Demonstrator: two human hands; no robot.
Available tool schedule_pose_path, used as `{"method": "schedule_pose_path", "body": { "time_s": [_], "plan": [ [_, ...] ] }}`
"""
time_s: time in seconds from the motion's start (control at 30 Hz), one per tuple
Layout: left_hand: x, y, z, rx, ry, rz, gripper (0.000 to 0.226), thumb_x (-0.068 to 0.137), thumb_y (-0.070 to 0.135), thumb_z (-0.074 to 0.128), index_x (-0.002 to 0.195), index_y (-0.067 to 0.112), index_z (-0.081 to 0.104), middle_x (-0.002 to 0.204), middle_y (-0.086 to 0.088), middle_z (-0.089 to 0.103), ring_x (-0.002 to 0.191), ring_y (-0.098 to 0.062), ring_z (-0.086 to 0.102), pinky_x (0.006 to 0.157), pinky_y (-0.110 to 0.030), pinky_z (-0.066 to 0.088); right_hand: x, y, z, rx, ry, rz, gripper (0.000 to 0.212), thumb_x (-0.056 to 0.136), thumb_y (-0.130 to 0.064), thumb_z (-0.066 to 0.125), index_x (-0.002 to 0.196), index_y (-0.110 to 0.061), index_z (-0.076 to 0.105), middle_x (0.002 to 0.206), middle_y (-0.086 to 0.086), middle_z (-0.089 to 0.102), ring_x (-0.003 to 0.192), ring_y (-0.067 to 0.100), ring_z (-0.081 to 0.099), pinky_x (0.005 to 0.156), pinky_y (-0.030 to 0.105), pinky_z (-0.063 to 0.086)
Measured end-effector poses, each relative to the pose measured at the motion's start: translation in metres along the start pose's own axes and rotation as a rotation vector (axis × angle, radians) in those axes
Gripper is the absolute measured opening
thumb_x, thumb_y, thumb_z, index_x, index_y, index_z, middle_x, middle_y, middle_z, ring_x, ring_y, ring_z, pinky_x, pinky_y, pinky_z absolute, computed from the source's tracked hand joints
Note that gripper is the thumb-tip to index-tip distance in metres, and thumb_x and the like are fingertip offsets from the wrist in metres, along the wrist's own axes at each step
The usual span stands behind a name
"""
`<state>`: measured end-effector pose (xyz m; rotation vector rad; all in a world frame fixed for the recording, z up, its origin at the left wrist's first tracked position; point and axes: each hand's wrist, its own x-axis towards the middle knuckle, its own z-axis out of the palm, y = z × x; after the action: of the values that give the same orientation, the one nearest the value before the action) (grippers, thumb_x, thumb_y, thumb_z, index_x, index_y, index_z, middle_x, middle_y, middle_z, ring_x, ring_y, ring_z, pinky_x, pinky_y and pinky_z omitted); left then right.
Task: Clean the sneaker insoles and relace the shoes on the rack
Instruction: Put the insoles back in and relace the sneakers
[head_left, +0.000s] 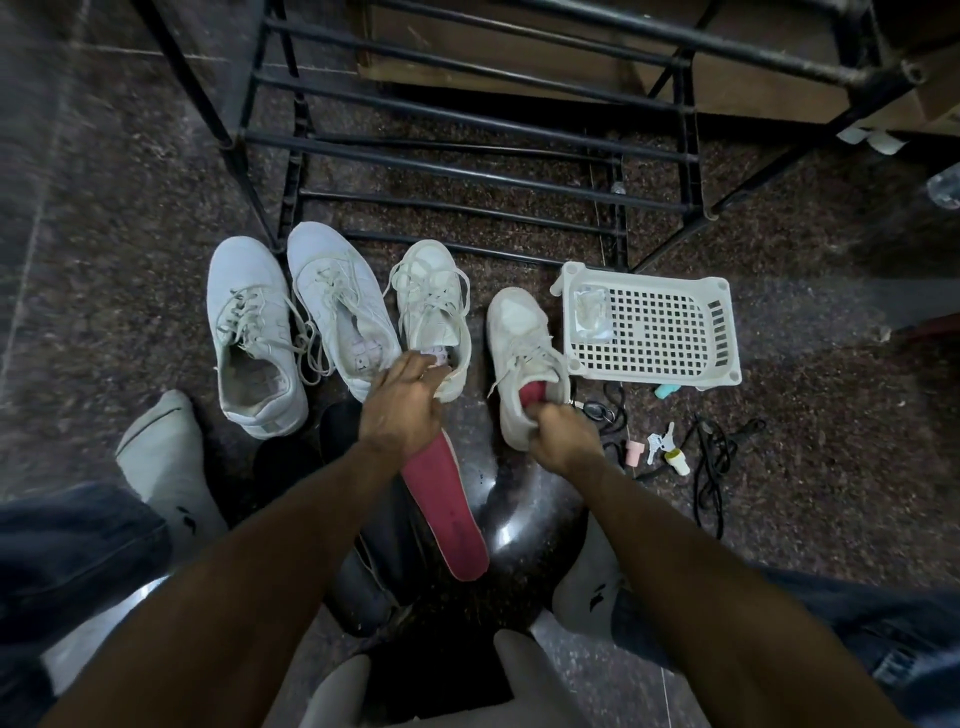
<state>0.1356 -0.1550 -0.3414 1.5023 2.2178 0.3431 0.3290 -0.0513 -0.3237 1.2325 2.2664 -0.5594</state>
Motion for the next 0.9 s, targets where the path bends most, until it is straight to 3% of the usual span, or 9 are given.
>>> {"method": "schedule_pose_path", "body": {
  "time_s": [0.13,0.27,0.4,0.5,0.6,0.7,0.83,0.9],
  "plan": [
    [0.004,-0.016,-0.009,0.228,-0.193,0.103,0.062,0.092,0.016,0.047,0.151,0.022,0.027,0.157,0.003,0.026,0.148,-0.020,0.014,0.118,-0.042,0.013,0.013,-0.016,-0.021,0.027,0.138,0.064,0.033,0.088,-0.020,0.056,0.120,-0.014,0.056,0.116,0.015,0.062,0.099,0.039,0.063,0.081,0.040,0.050],
    [0.007,-0.017,-0.014,0.281,-0.206,0.131,0.064,0.092,0.016,0.050,0.151,0.023,0.026,0.157,0.007,0.026,0.148,-0.020,0.010,0.117,-0.040,0.010,-0.009,-0.036,-0.008,0.098,0.361,0.094,0.021,0.094,-0.022,0.049,0.112,-0.012,0.055,0.126,0.006,0.051,0.083,0.030,0.064,0.064,0.035,0.046],
    [0.007,-0.015,-0.017,0.253,-0.222,0.124,0.067,0.090,0.012,0.051,0.151,0.023,0.026,0.157,0.007,0.026,0.149,-0.018,0.009,0.118,-0.038,0.009,-0.034,-0.055,0.042,0.189,0.006,0.106,0.025,0.094,-0.033,0.051,0.112,-0.019,0.059,0.114,0.008,0.065,0.102,0.030,0.063,0.082,0.037,0.049],
    [0.008,-0.016,-0.019,0.225,-0.256,0.114,0.069,0.089,0.010,0.052,0.152,0.022,0.026,0.158,0.006,0.024,0.149,-0.018,0.007,0.118,-0.038,0.007,-0.042,-0.068,0.073,0.405,-0.151,0.191,0.033,0.090,-0.041,0.058,0.118,-0.023,0.055,0.114,0.004,0.065,0.107,0.030,0.061,0.079,0.034,0.044],
    [0.009,-0.015,-0.023,0.225,-0.316,0.106,0.071,0.089,0.009,0.051,0.153,0.021,0.023,0.160,0.006,0.019,0.150,-0.017,0.002,0.119,-0.038,0.004,-0.038,-0.076,0.092,0.531,-0.175,0.299,0.036,0.087,-0.040,0.061,0.118,-0.023,0.054,0.112,0.004,0.066,0.105,0.030,0.062,0.083,0.036,0.050],
    [0.012,-0.013,-0.027,0.246,-0.386,0.102,0.072,0.090,0.012,0.051,0.153,0.021,0.019,0.161,0.006,0.015,0.150,-0.018,-0.002,0.120,-0.040,0.001,-0.026,-0.074,0.099,0.568,-0.206,0.324,0.023,0.082,-0.034,0.065,0.102,-0.023,0.063,0.104,0.005,0.068,0.100,0.030,0.064,0.082,0.038,0.054],
    [0.015,-0.012,-0.027,0.310,-0.392,0.111,0.068,0.092,0.016,0.050,0.152,0.021,0.019,0.160,0.005,0.016,0.150,-0.020,-0.001,0.120,-0.044,-0.003,-0.014,-0.065,0.096,0.566,-0.253,0.335,0.022,0.077,-0.024,0.067,0.098,-0.018,0.071,0.104,0.007,0.069,0.101,0.029,0.064,0.079,0.031,0.052],
    [0.014,-0.010,-0.025,0.306,-0.384,0.099,0.067,0.091,0.016,0.049,0.152,0.020,0.021,0.160,0.005,0.018,0.150,-0.020,-0.001,0.120,-0.044,-0.003,-0.015,-0.054,0.093,0.654,-0.228,0.354,0.009,0.077,-0.015,0.063,0.081,-0.017,0.071,0.092,0.006,0.069,0.091,0.027,0.065,0.075,0.031,0.051]
  ]
}}
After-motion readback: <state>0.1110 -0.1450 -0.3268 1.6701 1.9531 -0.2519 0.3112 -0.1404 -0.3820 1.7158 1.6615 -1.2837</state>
